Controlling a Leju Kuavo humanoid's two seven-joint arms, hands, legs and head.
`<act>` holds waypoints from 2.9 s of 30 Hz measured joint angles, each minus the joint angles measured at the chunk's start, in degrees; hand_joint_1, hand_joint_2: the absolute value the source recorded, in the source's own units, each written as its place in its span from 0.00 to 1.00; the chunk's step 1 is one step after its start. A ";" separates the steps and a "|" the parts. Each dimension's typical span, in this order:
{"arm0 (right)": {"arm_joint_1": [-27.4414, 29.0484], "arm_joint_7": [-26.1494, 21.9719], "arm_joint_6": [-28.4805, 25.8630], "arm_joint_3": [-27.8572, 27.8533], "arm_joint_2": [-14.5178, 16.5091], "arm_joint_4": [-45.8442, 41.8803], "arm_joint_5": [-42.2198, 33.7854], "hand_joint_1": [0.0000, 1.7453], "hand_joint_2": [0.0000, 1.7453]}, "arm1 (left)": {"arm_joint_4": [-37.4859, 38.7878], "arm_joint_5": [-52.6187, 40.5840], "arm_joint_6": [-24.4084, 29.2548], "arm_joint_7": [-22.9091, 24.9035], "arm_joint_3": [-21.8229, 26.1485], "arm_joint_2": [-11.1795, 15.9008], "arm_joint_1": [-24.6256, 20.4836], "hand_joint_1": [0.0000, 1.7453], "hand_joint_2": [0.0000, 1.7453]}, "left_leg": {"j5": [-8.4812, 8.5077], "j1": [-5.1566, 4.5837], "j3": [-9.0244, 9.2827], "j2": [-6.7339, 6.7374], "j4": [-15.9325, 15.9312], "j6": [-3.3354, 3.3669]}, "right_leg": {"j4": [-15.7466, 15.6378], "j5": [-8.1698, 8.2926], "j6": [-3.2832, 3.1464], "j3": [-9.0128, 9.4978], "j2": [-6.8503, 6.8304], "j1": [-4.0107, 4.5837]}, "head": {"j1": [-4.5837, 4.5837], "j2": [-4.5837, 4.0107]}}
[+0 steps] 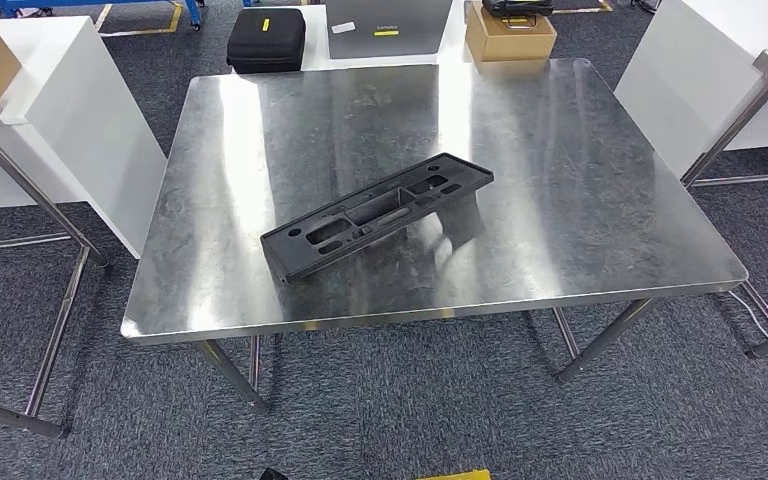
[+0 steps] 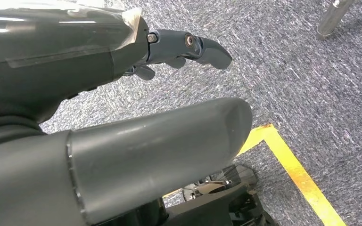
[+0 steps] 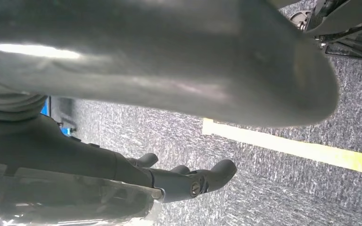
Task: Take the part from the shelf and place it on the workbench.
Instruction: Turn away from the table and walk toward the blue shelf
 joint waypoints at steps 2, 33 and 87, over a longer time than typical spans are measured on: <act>-0.04 -0.10 0.02 0.18 0.09 0.00 0.01 0.00 0.00 | 0.00 0.00 0.15 0.02 -0.01 -0.05 -0.04 0.00 0.00 | 0.64 0.46 0.22 0.07 -0.83 0.65 | 0.86 -0.65 0.19 -0.43 -0.05 -0.12 | -0.05 0.00; 0.02 -0.59 -0.16 0.79 0.71 0.04 0.01 0.00 0.00 | -0.07 -0.09 0.25 -0.34 -0.05 0.03 -0.36 0.00 0.00 | -0.03 0.99 0.12 0.87 -0.14 0.14 | 3.09 -3.02 -2.09 -0.13 -1.61 1.53 | -0.01 0.00; 0.12 -1.44 0.06 0.83 0.65 0.05 0.05 0.00 0.00 | -0.07 -0.09 0.73 0.84 -0.07 -0.23 -0.66 0.00 0.00 | 1.37 0.82 -1.35 -2.62 0.27 0.08 | 4.84 -4.43 -0.01 0.01 0.71 0.05 | 0.52 0.00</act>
